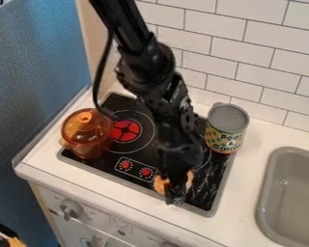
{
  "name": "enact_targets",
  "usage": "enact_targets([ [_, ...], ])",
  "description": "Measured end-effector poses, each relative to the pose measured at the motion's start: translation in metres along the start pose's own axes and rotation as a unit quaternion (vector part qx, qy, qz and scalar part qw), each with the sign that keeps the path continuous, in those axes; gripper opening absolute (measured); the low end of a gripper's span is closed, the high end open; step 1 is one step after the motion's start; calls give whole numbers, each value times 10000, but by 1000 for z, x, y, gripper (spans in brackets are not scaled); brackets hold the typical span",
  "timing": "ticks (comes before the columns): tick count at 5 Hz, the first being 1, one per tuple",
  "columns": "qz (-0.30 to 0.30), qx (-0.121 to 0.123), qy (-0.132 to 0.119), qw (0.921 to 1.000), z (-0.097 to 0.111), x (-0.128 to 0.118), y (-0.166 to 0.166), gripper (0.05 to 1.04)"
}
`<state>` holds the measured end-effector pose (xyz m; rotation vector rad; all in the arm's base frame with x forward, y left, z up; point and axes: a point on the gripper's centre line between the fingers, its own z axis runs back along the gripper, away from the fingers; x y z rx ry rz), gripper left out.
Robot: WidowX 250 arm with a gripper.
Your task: Moved the yellow object to the right corner
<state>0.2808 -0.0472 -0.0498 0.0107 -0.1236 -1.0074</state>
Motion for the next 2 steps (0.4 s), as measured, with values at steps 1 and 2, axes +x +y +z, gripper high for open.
enact_targets([
  [1,-80,281,-182,9994,25,5,1,1001],
  [2,-162,635,-486,9967,58,11,6,1001],
])
